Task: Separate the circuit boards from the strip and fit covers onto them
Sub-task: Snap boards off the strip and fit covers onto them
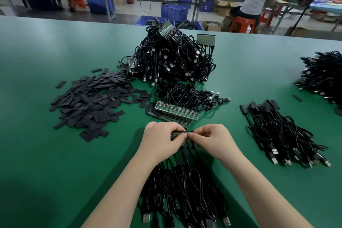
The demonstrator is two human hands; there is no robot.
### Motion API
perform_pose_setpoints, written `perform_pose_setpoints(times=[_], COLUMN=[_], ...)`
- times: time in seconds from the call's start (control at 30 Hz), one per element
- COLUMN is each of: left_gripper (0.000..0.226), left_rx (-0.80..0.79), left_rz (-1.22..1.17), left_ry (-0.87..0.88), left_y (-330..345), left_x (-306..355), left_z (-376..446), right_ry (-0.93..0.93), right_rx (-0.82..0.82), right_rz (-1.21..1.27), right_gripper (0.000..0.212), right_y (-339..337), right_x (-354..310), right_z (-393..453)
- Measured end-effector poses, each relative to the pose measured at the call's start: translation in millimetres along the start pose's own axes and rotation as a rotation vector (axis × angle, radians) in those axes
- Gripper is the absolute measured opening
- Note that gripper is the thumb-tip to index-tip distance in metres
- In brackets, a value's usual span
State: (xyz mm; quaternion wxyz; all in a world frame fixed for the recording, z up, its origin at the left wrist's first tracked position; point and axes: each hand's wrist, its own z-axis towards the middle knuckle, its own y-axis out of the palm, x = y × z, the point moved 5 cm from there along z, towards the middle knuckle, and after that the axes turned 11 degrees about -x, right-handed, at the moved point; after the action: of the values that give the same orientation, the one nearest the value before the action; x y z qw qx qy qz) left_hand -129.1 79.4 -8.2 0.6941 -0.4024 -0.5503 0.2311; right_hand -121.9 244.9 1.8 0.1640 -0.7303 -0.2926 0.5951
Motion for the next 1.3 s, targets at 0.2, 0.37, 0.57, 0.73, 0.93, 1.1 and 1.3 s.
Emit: perform_pose_setpoints(times=[0.2, 0.37, 0.57, 0.73, 0.93, 1.1, 1.3], left_gripper=[0.01, 0.008, 0.01, 0.015, 0.035, 0.041, 0.043], left_rx=[0.008, 0.041, 0.058, 0.058, 0.071, 0.379, 0.423], left_rz=[-0.029, -0.049, 0.001, 0.039, 0.004, -0.057, 0.154], left_ry=[-0.125, -0.15, -0.17, -0.184, -0.17, -0.252, -0.541], left_y=[-1.5, -2.8, 0.6, 8.5, 10.0, -31.8, -92.2], left_x=[3.7, 6.0, 8.1, 2.2, 0.0, -14.9, -84.1], left_z=[-1.2, -1.8, -1.0, -1.1, 2.1, -3.1, -6.2], right_ry=[-0.063, -0.098, -0.12, -0.09, -0.448, -0.72, -0.204], right_rx=[0.108, 0.202, 0.289, 0.399, 0.683, 0.53, 0.173], right_rz=[-0.076, -0.074, -0.117, -0.216, 0.044, 0.501, 0.592], right_gripper=[0.022, 0.023, 0.015, 0.015, 0.015, 0.025, 0.007], right_y=[0.4, 3.5, 10.4, -10.2, -61.6, -51.9, -7.0], right_x=[-9.6, -13.2, -13.1, -13.5, -63.0, -92.2, -40.8], right_z=[-8.5, -14.4, -20.0, -31.8, -73.9, -77.6, -18.7])
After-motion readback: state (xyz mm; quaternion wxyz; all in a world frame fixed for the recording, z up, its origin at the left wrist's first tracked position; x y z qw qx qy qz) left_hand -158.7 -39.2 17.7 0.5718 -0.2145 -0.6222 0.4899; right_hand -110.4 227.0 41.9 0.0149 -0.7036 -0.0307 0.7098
